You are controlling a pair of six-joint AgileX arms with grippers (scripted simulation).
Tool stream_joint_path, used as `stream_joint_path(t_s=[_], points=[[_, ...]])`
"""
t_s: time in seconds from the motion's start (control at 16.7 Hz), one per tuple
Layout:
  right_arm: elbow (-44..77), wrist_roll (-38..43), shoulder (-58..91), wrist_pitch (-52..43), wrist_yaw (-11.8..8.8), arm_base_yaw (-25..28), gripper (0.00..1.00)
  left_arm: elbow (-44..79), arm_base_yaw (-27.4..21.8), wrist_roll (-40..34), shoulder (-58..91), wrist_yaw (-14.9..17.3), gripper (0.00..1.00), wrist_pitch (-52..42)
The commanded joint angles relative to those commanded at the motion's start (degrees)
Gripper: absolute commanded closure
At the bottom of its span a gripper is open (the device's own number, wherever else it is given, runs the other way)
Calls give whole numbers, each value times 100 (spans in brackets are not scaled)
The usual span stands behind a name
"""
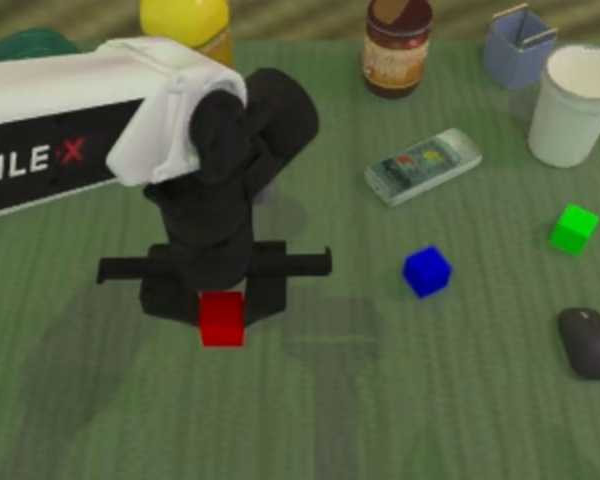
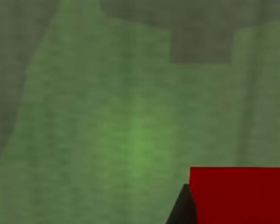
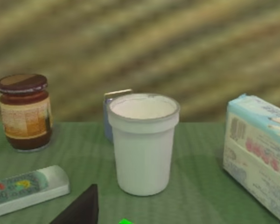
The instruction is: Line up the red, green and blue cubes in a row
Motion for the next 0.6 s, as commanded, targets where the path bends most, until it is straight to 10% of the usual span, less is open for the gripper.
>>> stream_joint_path(t_s=[0.6], points=[[0, 0, 0, 0, 0, 0, 0, -980, -7, 13, 527, -1, 100, 1524]])
